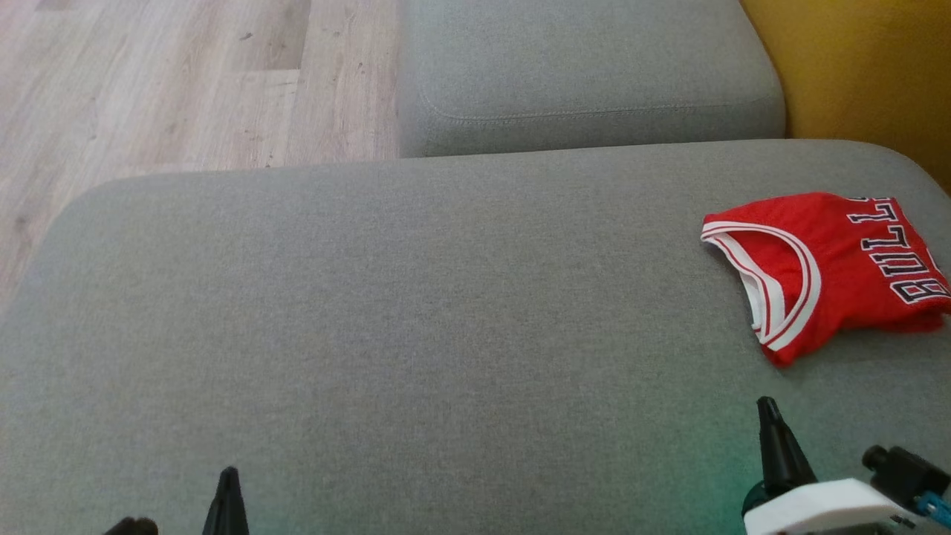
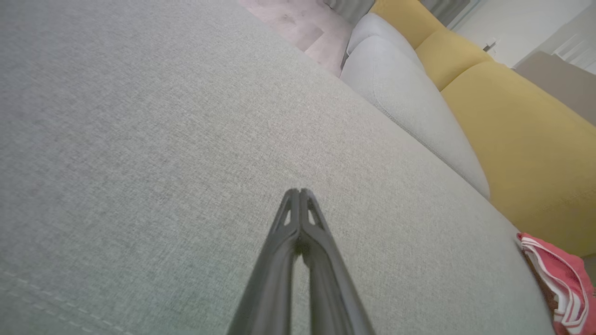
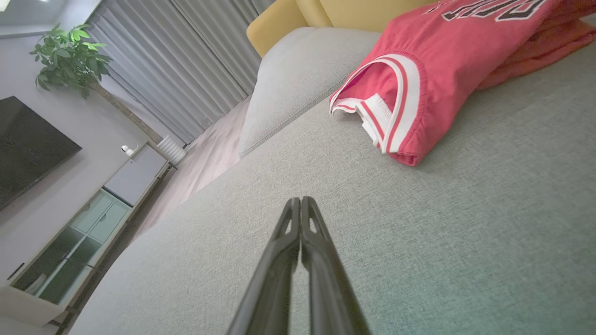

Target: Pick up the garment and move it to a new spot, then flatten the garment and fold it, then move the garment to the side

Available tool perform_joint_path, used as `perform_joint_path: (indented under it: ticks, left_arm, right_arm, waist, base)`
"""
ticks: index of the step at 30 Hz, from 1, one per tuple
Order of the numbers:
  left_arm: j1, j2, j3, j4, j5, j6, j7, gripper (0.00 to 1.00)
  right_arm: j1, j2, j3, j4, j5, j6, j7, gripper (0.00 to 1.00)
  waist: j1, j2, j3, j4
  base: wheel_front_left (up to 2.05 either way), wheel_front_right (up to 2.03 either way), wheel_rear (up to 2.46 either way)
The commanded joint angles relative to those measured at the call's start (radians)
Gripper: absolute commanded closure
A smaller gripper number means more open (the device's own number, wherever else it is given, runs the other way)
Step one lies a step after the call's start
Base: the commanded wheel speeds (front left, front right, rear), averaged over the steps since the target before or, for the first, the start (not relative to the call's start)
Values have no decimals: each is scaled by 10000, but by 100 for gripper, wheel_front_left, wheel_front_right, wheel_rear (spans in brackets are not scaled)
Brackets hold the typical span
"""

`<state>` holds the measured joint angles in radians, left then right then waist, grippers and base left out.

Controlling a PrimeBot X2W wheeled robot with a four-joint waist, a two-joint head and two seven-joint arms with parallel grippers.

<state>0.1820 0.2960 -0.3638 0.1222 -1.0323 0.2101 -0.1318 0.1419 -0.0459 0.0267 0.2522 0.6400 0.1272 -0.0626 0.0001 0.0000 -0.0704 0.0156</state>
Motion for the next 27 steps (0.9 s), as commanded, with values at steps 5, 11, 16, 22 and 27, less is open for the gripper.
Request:
perform_joint_path:
  ticks: [5, 11, 16, 22, 27]
  left_arm:
    - [-644, -105, 581, -143, -465, -275, 162, 100]
    - [-811, -269, 879, -43, -878, -511, 320, 100]
    - [-951, -407, 1129, 42, -1221, -707, 453, 100]
    - [-1119, -574, 1430, 144, -1631, -943, 614, 100]
    - [-1231, -685, 1632, 212, -1903, -1100, 722, 100]
  right_arm:
    - [-699, -192, -38, -288, 806, 13, 96, 100]
    - [-831, -206, -106, -274, 1503, 14, 193, 100]
    - [-941, -216, -165, -262, 2082, 16, 276, 100]
    - [-1074, -226, -238, -248, 2775, 17, 377, 100]
    - [-1163, -232, -289, -238, 3235, 18, 446, 100]
  waist:
    - [-1, 0, 47, -10]
    - [-1, 0, 99, -21]
    - [-1, 0, 142, -30]
    - [-1, 0, 194, -41]
    - [-1, 0, 229, -48]
  base:
    - [0, 0, 0]
    - [0, 0, 0]
    - [0, 0, 0]
    - [0, 0, 0]
    - [0, 0, 0]
